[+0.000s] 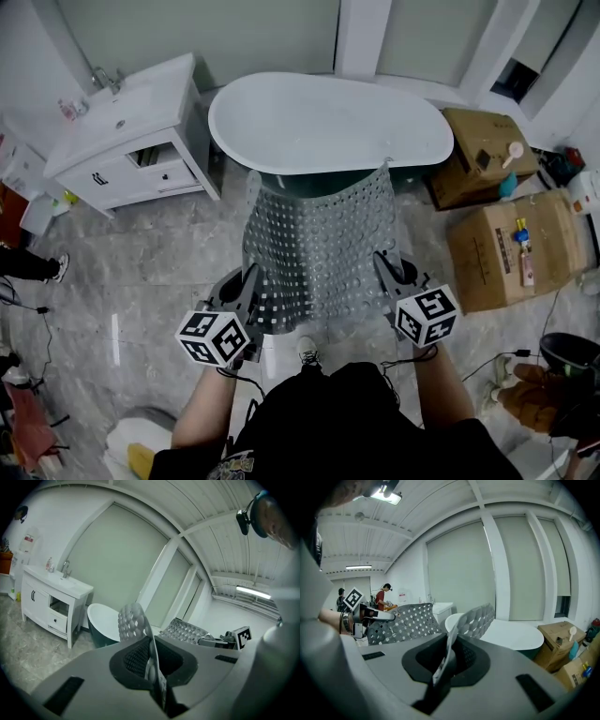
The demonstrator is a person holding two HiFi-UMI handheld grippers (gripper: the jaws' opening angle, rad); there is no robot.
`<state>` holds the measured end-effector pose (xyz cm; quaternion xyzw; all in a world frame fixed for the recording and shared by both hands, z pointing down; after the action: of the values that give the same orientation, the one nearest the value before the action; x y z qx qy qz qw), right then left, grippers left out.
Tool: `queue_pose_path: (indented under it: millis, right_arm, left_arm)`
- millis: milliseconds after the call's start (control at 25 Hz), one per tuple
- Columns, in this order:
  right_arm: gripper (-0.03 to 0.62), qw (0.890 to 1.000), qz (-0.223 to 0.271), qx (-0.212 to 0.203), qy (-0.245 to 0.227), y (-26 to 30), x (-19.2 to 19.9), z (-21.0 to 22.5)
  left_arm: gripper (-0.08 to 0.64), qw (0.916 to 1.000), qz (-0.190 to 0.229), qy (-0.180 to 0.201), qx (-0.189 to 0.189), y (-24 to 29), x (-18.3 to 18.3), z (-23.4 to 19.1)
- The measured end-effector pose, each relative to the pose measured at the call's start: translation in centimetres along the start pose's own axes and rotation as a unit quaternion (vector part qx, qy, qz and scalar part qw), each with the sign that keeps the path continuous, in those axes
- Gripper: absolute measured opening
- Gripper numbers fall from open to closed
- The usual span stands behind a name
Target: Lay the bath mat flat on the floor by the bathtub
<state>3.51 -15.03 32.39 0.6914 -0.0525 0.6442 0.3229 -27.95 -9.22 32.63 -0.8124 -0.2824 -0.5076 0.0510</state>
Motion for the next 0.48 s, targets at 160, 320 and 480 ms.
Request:
queue_pose_path:
  millis: [160, 320, 480]
  right_arm:
    - [0.034, 1.0, 0.004, 0.004, -0.014, 1.1, -0.9, 0.0]
    - [0.034, 1.0, 0.003, 0.002, -0.025, 2.0, -1.6, -0.1]
    - [0.034, 1.0, 0.001, 0.005, -0.031, 2.6, -1.8, 0.4]
  left_arm:
    - [0.029, 1.0, 0.008, 0.0, -0.001, 0.1, -0.7, -1.3]
    - [0.029, 0.9999, 0.014, 0.0, -0.002, 0.1, -1.4, -2.0]
    - [0.029, 0.9998, 0.018, 0.002, -0.001, 1.2, -2.1, -2.4]
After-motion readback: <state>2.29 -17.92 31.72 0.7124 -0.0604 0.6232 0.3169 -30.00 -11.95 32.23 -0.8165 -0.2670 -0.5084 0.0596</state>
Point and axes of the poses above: the fingertips, and each gripper's own axes: y forward along the fingers, z to its right, x out of its underside, the point moved 7 cm from there along -y, backward along the fingers, and after that the axes turned 9 degrees about x, right-handed, at the moved point
